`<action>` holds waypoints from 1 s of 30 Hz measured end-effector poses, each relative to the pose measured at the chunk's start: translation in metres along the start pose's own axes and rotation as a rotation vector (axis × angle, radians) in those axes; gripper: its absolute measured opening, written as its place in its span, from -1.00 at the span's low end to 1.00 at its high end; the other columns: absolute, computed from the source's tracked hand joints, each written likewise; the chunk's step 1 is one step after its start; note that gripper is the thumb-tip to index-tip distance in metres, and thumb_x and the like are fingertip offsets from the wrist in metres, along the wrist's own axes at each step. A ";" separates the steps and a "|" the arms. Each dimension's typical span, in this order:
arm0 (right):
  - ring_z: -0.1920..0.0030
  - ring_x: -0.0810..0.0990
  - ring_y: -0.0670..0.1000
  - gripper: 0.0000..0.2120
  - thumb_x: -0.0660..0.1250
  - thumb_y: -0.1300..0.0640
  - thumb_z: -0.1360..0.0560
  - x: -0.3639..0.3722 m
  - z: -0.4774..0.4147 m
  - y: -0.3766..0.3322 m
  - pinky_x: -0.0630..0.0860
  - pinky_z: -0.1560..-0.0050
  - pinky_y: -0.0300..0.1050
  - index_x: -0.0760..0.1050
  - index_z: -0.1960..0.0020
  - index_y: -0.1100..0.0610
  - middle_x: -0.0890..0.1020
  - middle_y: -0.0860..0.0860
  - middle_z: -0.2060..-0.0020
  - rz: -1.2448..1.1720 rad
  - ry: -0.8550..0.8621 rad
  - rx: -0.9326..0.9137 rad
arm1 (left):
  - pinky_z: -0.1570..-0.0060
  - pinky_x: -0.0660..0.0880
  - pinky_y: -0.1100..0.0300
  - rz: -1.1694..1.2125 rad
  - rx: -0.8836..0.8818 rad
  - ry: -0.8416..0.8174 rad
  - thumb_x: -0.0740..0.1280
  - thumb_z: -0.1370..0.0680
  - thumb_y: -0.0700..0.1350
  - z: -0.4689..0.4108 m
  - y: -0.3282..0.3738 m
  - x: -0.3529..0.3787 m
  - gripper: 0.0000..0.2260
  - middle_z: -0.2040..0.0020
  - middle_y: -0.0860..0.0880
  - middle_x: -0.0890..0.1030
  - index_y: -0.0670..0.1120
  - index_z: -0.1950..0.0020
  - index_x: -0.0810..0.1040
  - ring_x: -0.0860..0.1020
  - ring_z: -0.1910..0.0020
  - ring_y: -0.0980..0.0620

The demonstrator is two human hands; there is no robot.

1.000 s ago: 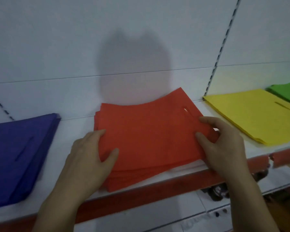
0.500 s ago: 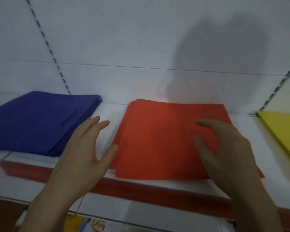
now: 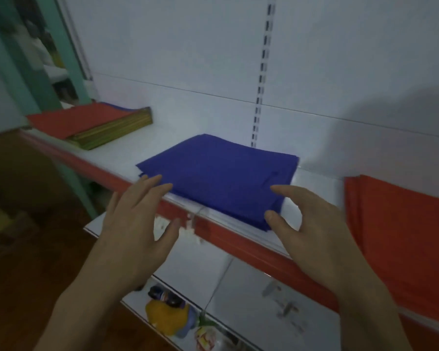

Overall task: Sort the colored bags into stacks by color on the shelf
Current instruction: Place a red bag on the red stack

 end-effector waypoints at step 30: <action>-0.45 0.29 -0.14 -0.51 0.32 -0.08 -0.56 0.397 -0.248 -0.405 0.24 -0.44 -0.13 0.36 -0.47 -0.09 0.40 -0.21 -0.37 -0.138 -0.226 -0.396 | -0.51 0.11 -0.23 -0.208 -0.463 0.035 0.32 -0.54 0.13 -0.057 -0.512 -0.183 -0.40 -0.57 0.10 0.20 0.07 -0.55 0.27 0.03 -0.59 0.08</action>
Point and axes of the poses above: each hand's wrist, its own z-axis away from the middle knuckle, its own x-axis out of the palm, y = z × x, the point moved 5 cm from there along -z, towards the middle knuckle
